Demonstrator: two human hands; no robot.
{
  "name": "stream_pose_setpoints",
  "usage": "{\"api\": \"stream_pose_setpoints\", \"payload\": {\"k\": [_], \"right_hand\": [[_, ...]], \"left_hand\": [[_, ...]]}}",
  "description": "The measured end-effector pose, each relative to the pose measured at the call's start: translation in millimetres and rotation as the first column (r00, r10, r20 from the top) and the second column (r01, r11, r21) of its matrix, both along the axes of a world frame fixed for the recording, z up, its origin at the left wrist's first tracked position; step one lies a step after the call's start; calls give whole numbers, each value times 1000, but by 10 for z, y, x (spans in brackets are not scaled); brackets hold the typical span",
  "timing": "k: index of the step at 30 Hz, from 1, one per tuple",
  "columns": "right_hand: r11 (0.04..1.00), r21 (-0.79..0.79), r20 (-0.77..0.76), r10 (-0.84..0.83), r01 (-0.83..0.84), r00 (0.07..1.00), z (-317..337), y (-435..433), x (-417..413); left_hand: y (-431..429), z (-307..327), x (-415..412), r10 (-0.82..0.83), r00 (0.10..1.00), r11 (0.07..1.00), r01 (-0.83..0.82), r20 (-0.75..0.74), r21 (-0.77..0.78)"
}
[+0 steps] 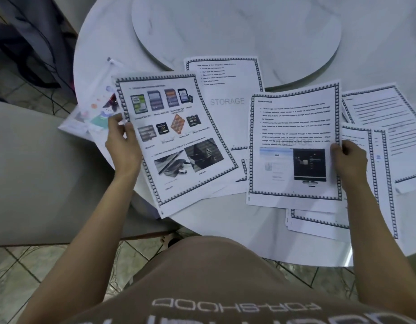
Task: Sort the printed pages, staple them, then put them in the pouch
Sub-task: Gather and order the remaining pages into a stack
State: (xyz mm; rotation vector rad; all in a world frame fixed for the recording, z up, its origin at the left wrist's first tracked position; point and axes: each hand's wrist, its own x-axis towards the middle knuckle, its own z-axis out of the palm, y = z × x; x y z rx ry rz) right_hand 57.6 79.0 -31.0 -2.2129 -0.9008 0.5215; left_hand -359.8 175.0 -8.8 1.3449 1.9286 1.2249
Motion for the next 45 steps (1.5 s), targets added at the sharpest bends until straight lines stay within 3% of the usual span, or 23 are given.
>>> {"api": "stream_pose_setpoints", "payload": {"k": [9, 17, 20, 32, 39, 43, 45], "right_hand": [[997, 47, -49, -62, 64, 997, -6, -44, 113], [995, 78, -134, -59, 69, 989, -17, -5, -30], [994, 84, -138, -58, 70, 989, -14, 17, -73], [988, 121, -226, -68, 97, 972, -42, 45, -298], [990, 120, -266, -34, 68, 963, -33, 99, -398], [992, 118, -289, -1, 37, 957, -41, 150, -460], [992, 124, -310, 24, 15, 950, -50, 183, -523]], "left_hand": [[44, -61, -337, 73, 996, 997, -71, 56, -34], [31, -132, -351, 137, 892, 972, -37, 430, -234], [-21, -158, -324, 73, 874, 967, 55, 480, -247], [-276, -240, -94, -214, 891, 941, 298, 401, -159], [-248, -299, -86, -245, 931, 950, 286, 269, -126], [-229, -273, -104, -233, 967, 967, 241, 98, -78], [-215, -254, -128, -246, 963, 967, 251, 107, -40]]}}
